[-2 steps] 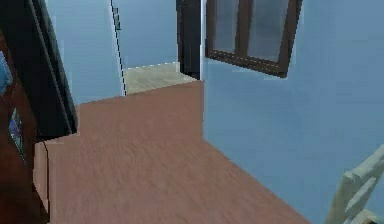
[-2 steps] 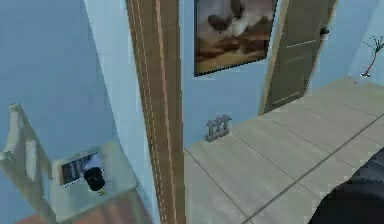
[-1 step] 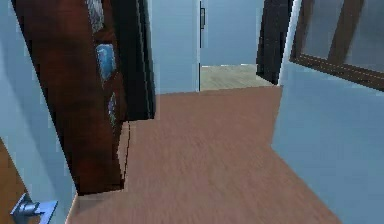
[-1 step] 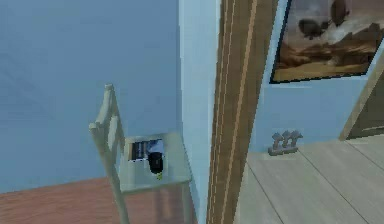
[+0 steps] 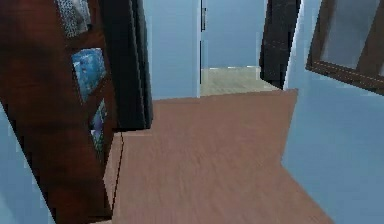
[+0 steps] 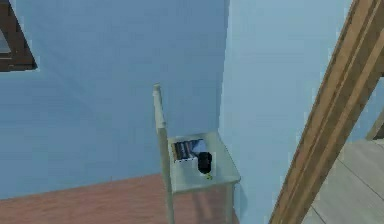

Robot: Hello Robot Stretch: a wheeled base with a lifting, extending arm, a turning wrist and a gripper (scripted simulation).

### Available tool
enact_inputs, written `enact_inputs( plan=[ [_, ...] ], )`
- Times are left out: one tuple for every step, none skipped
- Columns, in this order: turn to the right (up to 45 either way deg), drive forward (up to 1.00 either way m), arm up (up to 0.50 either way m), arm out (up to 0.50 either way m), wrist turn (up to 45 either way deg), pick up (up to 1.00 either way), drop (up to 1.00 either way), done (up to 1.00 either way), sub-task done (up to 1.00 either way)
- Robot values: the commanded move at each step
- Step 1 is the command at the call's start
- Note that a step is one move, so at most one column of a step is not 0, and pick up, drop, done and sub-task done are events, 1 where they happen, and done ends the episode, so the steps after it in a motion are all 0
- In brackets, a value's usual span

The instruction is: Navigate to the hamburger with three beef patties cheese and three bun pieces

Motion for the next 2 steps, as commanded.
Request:
enact_inputs(
  plan=[
    [9.0, 0.0, 0.0, 0.0, 0.0, 0.0, 0.0, 0.0, 0.0],
    [0.0, 1.0, 0.0, 0.0, 0.0, 0.0, 0.0, 0.0, 0.0]
  ],
)
